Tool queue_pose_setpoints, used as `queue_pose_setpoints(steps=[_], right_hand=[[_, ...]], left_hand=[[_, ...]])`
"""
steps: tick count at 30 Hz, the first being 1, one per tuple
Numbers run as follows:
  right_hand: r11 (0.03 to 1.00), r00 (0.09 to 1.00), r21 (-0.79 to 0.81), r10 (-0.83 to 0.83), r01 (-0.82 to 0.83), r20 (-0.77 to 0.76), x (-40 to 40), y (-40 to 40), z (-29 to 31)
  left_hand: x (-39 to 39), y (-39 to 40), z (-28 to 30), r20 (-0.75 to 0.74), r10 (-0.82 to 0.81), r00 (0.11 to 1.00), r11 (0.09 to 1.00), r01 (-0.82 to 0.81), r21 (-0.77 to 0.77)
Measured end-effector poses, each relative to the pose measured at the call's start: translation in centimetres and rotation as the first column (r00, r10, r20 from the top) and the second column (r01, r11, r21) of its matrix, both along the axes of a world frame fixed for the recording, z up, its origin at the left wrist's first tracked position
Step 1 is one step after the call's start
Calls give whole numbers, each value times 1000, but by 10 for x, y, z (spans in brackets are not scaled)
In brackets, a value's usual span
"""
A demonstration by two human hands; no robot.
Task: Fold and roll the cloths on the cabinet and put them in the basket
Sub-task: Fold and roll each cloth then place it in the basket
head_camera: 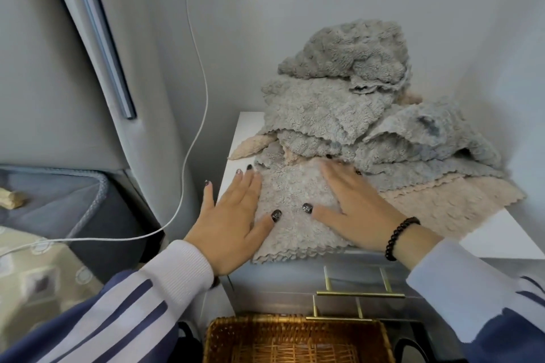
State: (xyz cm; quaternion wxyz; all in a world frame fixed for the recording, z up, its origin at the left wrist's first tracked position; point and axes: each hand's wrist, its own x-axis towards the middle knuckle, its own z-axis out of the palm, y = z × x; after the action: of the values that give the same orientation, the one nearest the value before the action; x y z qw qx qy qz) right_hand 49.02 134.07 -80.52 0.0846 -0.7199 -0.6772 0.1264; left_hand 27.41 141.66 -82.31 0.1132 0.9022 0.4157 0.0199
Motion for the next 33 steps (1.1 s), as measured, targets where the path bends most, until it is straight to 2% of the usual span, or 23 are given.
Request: queue_pose_setpoints(steps=[3, 6, 11, 14, 16, 18, 22, 24, 28, 30, 33], right_hand=[[987, 955, 101, -88, 121, -283, 12, 7, 11], [982, 884, 67, -129, 177, -449, 19, 16, 17], [996, 963, -50, -78, 67, -257, 18, 32, 19], [992, 944, -128, -53, 12, -326, 18, 37, 27], [993, 920, -119, -37, -11, -391, 16, 38, 27], [1000, 923, -25, -18, 9, -385, 14, 38, 24], [954, 927, 294, 52, 64, -372, 12, 35, 19], [913, 936, 407, 124, 22, -329, 10, 30, 13], [792, 966, 577, 258, -199, -20, 9, 20, -5], [742, 951, 608, 301, -282, 74, 9, 14, -5], [700, 919, 601, 353, -385, 177, 7, 2, -3]], left_hand=[[-4, 11, 7, 247, 162, 955, 983, -135, -121], [-2, 18, 16, 298, 204, 933, 968, -146, -205], [5, 27, 30, 344, 215, 914, 939, -97, -331], [10, 31, 38, 338, 169, 926, 939, -47, -341], [14, 31, 38, 347, 136, 928, 949, -21, -314], [19, 31, 37, 397, 101, 912, 969, 1, -248], [22, 32, 35, 579, 37, 815, 999, -10, -50], [19, 34, 32, 592, -40, 805, 999, 28, 30], [7, 30, 21, 512, -198, 836, 980, 178, 89], [-1, 25, 15, 428, -250, 869, 967, 207, 146], [-14, 20, 7, 324, -367, 872, 920, 288, 265]])
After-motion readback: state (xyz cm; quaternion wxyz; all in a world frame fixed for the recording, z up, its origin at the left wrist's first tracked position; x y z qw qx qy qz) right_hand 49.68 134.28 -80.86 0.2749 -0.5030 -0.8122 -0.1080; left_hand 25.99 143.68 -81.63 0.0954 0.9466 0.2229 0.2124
